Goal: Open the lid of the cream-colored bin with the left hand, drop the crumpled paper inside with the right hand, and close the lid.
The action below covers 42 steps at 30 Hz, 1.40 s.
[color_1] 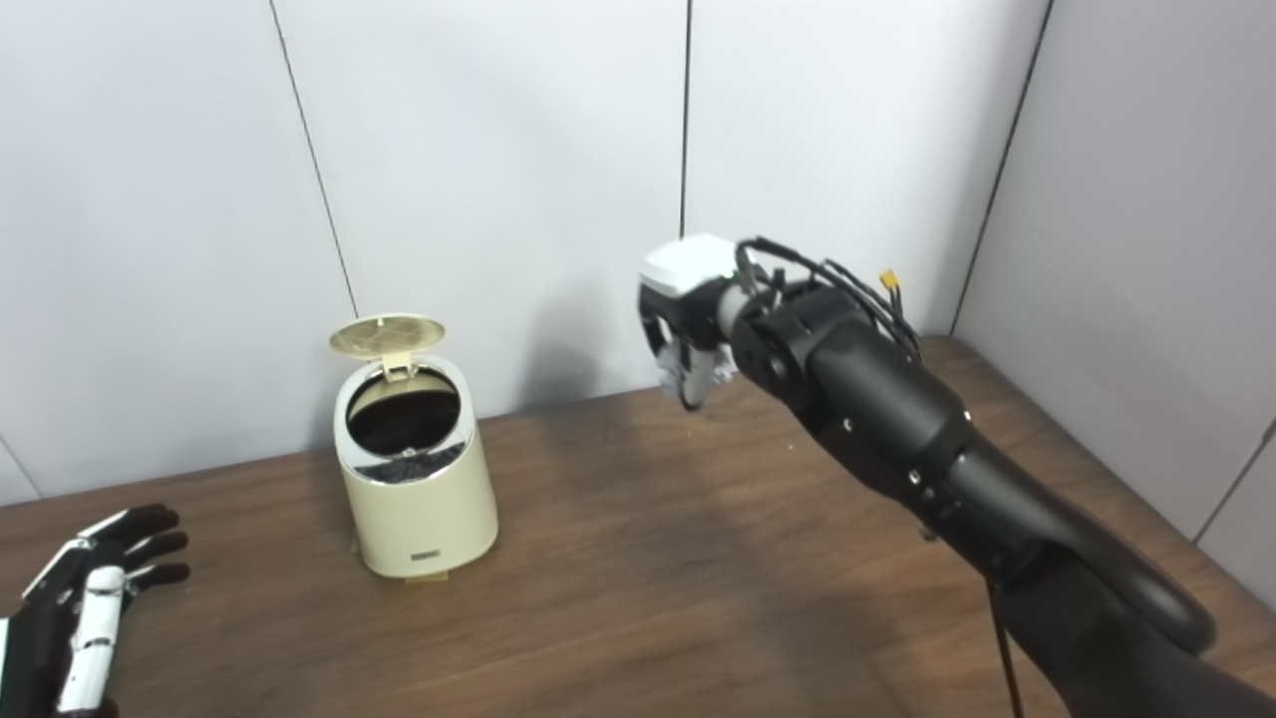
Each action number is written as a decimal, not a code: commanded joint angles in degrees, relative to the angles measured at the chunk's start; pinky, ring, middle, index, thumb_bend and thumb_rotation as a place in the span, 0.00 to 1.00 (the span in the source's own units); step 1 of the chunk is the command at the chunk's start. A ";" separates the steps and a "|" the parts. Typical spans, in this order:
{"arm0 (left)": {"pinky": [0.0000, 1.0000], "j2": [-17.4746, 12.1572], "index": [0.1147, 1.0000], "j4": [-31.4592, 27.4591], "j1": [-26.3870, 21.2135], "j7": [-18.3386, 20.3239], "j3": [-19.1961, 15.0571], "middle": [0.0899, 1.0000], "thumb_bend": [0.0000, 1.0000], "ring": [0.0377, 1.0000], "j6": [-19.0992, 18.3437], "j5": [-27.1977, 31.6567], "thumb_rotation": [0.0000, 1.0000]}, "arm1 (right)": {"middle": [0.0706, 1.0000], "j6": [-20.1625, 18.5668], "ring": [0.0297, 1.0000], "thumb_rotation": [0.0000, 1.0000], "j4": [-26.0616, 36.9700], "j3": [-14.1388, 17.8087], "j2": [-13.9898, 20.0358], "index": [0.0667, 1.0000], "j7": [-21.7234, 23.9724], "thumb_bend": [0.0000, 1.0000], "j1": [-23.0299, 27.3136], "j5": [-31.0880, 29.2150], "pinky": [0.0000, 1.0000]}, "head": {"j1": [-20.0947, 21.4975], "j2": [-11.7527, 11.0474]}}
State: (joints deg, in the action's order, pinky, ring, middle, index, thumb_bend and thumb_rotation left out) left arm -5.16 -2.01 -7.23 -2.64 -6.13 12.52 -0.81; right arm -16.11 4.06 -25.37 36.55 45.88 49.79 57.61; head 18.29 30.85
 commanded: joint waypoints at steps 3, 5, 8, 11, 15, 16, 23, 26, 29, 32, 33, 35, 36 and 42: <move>0.62 0.61 0.70 -0.13 -2.79 -0.87 0.33 0.70 0.32 0.69 2.48 -0.93 0.72 | 0.40 -1.00 0.37 0.00 4.71 1.46 -1.87 0.45 3.95 0.53 5.05 1.73 0.30 | -1.62 -0.04; 0.62 0.89 0.71 -0.13 -2.79 -0.97 0.51 0.71 0.32 0.69 2.15 -1.19 0.71 | 0.39 -1.38 0.37 0.00 5.98 1.66 -3.32 0.46 5.50 0.53 5.88 2.67 0.30 | -2.50 -0.03; 0.65 1.34 0.72 -0.54 -2.56 -1.10 1.01 0.72 0.28 0.71 0.84 -1.80 0.72 | 0.43 -1.64 0.39 0.00 7.34 2.20 -5.61 0.45 6.94 0.53 6.83 3.89 0.33 | -4.14 0.03; 0.68 2.23 0.74 -0.90 -2.32 -1.31 1.33 0.74 0.27 0.74 -1.44 -1.63 0.72 | 0.45 1.87 0.41 0.00 7.91 1.95 -6.82 0.44 7.73 0.52 8.53 1.74 0.33 | -5.99 0.10; 0.69 2.92 0.75 -1.05 -2.01 -1.99 1.84 0.75 0.25 0.75 -2.67 -3.33 0.71 | 0.44 0.47 0.38 0.00 8.40 2.11 -10.06 0.44 9.32 0.52 9.88 2.58 0.29 | -8.49 0.37; 0.69 3.15 0.76 -1.14 -1.96 -2.26 1.86 0.75 0.25 0.75 -3.03 -3.70 0.71 | 0.43 0.06 0.37 0.00 8.49 2.03 -10.84 0.47 9.87 0.52 10.22 2.85 0.27 | -8.67 0.39; 0.69 4.30 0.75 -1.37 -1.81 -3.33 2.65 0.75 0.25 0.75 -3.67 -6.56 0.69 | 0.40 2.04 0.35 0.00 8.10 2.28 -14.40 0.50 8.75 0.51 10.59 2.00 0.25 | -13.00 0.37; 0.69 4.85 0.75 -1.42 -1.70 -3.69 2.94 0.75 0.26 0.75 -3.56 -7.44 0.70 | 0.40 5.28 0.32 0.00 6.68 1.82 -14.83 0.50 6.00 0.51 10.39 1.07 0.22 | -14.19 0.22; 0.70 5.27 0.75 -1.53 -1.58 -4.18 3.26 0.75 0.26 0.75 -3.59 -8.04 0.70 | 0.44 6.33 0.35 0.00 5.51 1.60 -15.84 0.46 4.28 0.52 10.02 1.34 0.13 | -15.03 0.03; 0.69 5.63 0.75 -1.78 -1.46 -4.62 3.53 0.75 0.25 0.75 -3.68 -8.43 0.70 | 0.42 7.28 0.34 0.00 4.58 1.87 -16.82 0.47 2.50 0.51 9.46 0.17 0.14 | -15.76 -0.08; 0.69 5.71 0.75 -1.76 -1.44 -4.71 3.57 0.75 0.25 0.75 -3.61 -8.57 0.70 | 0.41 7.74 0.32 0.00 4.40 2.06 -16.99 0.48 1.75 0.51 9.24 -0.29 0.16 | -15.89 -0.11; 0.69 5.85 0.75 -1.83 -1.37 -4.82 3.69 0.76 0.25 0.75 -3.69 -8.93 0.70 | 0.40 7.75 0.31 0.00 4.24 2.27 -17.80 0.50 0.56 0.51 8.64 -0.60 0.17 | -16.28 -0.20; 0.69 5.90 0.75 -1.89 -1.35 -4.86 3.75 0.76 0.26 0.76 -3.75 -9.06 0.71 | 0.39 7.70 0.30 0.00 4.22 2.25 -18.06 0.50 0.27 0.51 8.47 -0.49 0.16 | -16.35 -0.21; 0.68 6.28 0.75 -2.28 -1.22 -5.15 4.07 0.76 0.26 0.76 -3.77 -9.60 0.71 | 0.41 7.43 0.32 0.00 3.26 1.08 -19.52 0.49 -1.65 0.51 7.30 1.76 0.19 | -17.00 -0.37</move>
State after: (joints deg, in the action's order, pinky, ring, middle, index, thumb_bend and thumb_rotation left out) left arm 0.63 -2.20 -7.02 -7.06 -2.48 8.14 -9.68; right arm -8.53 6.93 -25.03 17.23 47.01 55.11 58.34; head 1.32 30.41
